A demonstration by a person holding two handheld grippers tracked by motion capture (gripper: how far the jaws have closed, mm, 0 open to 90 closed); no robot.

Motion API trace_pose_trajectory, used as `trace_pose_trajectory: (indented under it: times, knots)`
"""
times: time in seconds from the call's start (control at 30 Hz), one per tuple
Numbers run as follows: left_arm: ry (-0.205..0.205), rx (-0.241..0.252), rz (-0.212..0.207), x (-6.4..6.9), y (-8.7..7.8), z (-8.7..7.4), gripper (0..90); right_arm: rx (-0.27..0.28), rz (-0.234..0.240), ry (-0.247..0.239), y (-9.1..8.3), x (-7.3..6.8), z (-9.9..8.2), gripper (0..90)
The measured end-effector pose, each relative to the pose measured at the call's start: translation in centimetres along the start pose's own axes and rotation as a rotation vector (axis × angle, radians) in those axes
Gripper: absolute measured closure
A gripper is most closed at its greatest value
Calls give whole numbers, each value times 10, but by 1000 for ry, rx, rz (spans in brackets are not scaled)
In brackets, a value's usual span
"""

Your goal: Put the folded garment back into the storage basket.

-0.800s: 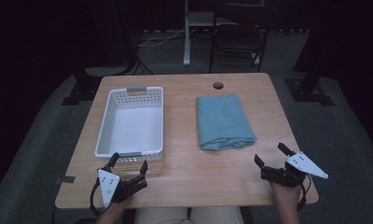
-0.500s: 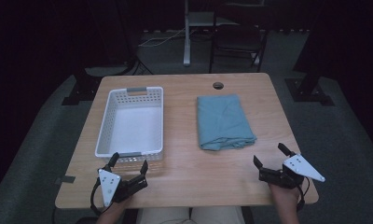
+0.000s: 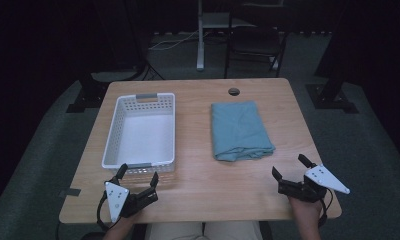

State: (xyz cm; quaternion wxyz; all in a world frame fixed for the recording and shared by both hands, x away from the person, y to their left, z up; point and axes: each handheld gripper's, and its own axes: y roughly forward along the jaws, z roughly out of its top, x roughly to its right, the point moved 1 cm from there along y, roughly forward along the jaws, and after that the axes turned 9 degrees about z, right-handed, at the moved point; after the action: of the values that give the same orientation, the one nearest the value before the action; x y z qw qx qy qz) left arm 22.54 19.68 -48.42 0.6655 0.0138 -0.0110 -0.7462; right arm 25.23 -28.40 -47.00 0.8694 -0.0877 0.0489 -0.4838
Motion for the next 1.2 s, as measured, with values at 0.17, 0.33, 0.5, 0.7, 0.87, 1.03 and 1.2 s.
trace_pose_trajectory:
  times: [0.17, 0.33, 0.5, 0.7, 0.87, 1.03, 1.2]
  knots:
    - [0, 2, -5, 0, 0, 0, 34, 9, 49, 45, -2, -9, 7, 15]
    - [-2, 5, -4, 0, -1, 0, 34, -16, 103, 25, 2, -21, 18, 15]
    - [0, -2, -15, 0, -1, 0, 34, 13, 145, 9, -5, -29, 32, 27]
    - [0, -1, -14, 0, -1, 0, 34, 36, 185, -27, -12, -38, 51, 27]
    - [0, -1, -14, 0, -1, 0, 34, 44, 182, -65, -13, -38, 70, 27]
    - [0, -1, -14, 0, -1, 0, 34, 73, 196, -85, -11, -35, 91, 27]
    - [1, -2, -14, 0, -1, 0, 34, 103, 201, -115, -9, -33, 109, 27]
